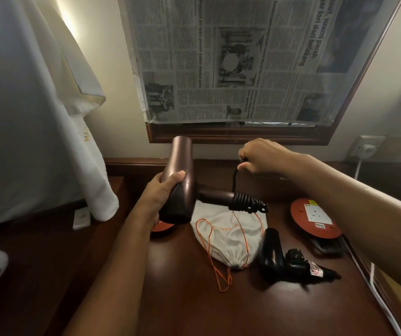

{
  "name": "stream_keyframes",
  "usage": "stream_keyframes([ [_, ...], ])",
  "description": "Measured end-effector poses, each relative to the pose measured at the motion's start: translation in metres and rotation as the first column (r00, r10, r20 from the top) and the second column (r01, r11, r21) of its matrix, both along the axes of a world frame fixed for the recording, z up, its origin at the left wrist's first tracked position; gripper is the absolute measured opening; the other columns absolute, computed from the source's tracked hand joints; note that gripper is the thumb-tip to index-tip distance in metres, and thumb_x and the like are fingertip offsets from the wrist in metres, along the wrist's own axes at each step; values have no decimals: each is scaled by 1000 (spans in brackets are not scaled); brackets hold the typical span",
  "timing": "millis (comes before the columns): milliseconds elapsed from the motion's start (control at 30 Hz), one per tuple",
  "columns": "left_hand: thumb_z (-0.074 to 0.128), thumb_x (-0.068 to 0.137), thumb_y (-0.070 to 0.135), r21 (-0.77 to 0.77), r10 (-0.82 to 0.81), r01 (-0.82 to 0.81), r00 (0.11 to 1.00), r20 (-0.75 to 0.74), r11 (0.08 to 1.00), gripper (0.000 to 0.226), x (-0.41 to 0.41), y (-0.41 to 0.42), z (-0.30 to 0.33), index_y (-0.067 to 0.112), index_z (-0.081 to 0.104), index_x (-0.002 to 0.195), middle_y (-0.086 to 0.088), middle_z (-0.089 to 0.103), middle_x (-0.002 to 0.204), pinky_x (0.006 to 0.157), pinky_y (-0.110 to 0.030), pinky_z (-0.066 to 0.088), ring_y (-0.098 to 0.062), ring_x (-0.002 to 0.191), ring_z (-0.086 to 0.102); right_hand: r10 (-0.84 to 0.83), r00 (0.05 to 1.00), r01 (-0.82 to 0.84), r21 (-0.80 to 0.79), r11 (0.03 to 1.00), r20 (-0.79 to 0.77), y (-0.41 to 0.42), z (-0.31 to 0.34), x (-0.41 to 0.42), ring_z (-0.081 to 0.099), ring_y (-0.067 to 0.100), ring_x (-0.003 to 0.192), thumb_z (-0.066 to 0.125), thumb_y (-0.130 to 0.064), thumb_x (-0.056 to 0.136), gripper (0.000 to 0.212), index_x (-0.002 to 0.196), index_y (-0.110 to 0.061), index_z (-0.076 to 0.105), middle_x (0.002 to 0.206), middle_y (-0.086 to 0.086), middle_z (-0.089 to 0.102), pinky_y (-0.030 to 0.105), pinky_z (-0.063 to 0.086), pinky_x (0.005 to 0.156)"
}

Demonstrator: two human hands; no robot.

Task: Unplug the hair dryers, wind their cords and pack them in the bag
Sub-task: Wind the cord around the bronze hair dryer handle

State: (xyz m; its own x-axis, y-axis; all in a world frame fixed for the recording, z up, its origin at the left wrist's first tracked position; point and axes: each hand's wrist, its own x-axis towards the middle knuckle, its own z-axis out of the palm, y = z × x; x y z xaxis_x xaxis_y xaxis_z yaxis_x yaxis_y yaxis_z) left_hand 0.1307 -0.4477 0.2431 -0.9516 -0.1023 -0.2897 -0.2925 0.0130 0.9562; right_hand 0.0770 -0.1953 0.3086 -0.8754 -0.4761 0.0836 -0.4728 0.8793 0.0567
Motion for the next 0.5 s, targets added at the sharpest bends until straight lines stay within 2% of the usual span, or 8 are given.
stream_keyframes([
  [133, 69, 81, 41, 43, 104, -103, 995, -13, 994, 63, -6, 6, -9, 14, 46, 134, -7, 62, 105, 66, -30, 49, -23, 91, 62, -16, 1000, 16, 25, 1000, 2, -8, -1, 3, 59, 28, 97, 55, -26, 91, 21, 99, -10, 66, 103, 8, 63, 31, 44, 73],
  [300, 68, 82, 42, 38, 187, -185, 981, -45, 982, 66, -11, 12, -16, 15, 43, 137, -8, 58, 115, 63, -27, 46, -20, 90, 58, -96, 987, 102, -43, 994, 128, -20, -4, 13, 60, 27, 82, 52, -18, 85, 19, 83, -6, 66, 88, 11, 65, 36, 51, 71],
  [400, 68, 82, 45, 25, 244, -243, 969, -52, 970, 69, -13, 13, -22, 17, 41, 139, -4, 55, 115, 75, -33, 49, -20, 94, 57, -160, 954, 199, -135, 971, 255, -29, -9, 19, 59, 24, 81, 45, -17, 90, 24, 87, -5, 65, 88, 11, 64, 32, 48, 68],
  [500, 68, 81, 46, 31, 289, -288, 955, -61, 957, 72, -14, 14, -25, 18, 41, 140, -6, 56, 122, 88, -38, 49, -24, 104, 57, -182, 915, 274, -223, 935, 361, -37, -17, 26, 54, 19, 79, 43, -15, 94, 21, 92, -7, 63, 86, 6, 58, 23, 42, 61],
])
